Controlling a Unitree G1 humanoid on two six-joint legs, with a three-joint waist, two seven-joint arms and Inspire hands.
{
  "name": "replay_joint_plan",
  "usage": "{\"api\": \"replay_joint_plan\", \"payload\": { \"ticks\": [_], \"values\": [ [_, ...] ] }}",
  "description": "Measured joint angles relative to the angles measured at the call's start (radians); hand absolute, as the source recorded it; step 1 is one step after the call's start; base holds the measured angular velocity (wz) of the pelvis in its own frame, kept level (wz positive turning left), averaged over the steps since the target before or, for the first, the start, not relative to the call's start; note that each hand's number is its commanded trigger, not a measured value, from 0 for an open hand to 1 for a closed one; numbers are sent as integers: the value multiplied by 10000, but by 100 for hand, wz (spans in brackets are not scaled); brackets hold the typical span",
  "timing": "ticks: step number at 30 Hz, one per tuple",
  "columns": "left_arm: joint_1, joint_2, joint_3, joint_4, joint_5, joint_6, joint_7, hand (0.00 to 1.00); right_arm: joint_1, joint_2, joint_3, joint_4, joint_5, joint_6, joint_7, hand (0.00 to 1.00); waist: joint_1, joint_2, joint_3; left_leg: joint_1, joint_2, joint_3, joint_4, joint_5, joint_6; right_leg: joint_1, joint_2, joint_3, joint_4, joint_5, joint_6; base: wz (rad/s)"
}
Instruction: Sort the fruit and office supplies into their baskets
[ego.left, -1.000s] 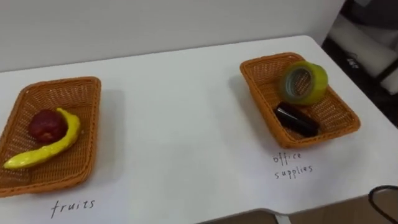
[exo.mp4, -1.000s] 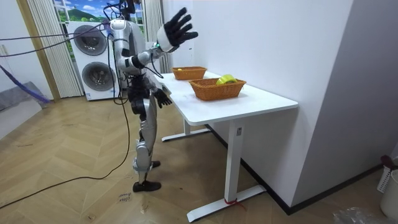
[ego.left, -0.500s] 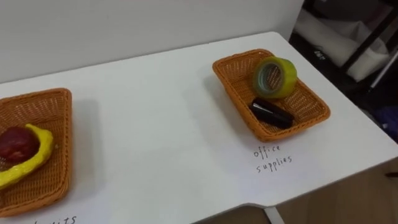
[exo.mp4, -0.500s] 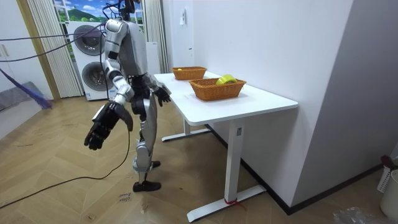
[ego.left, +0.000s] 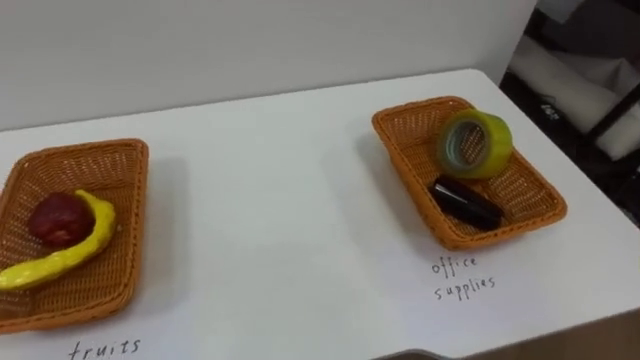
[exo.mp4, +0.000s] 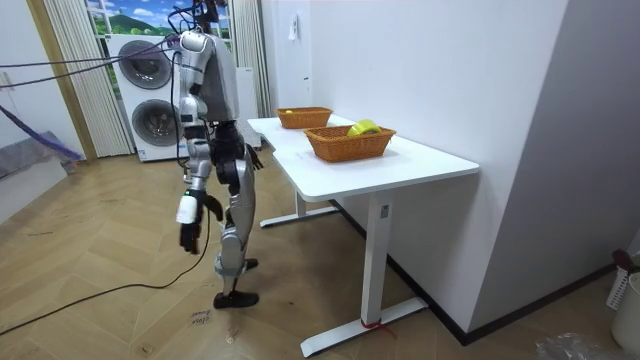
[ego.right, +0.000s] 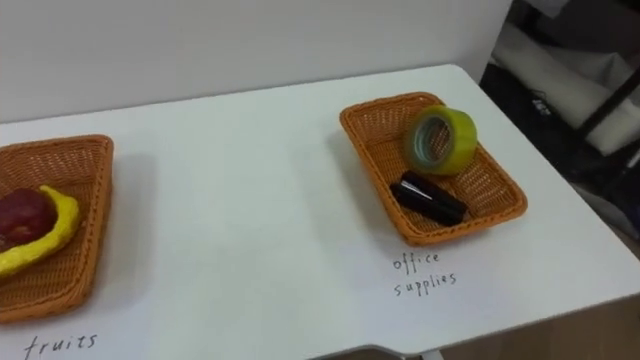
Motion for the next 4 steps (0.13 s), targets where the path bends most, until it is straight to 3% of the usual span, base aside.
{"api": "replay_joint_plan", "payload": {
  "ticks": [4],
  "values": [
    [-220,166,-470,692,22,44,16,0,-1232,-312,935,-254,-2169,34,792,0,399,124,90,114,19,-6,-17,-8,-12,122,26,-22,-36,11,-1,0]
  ]
}}
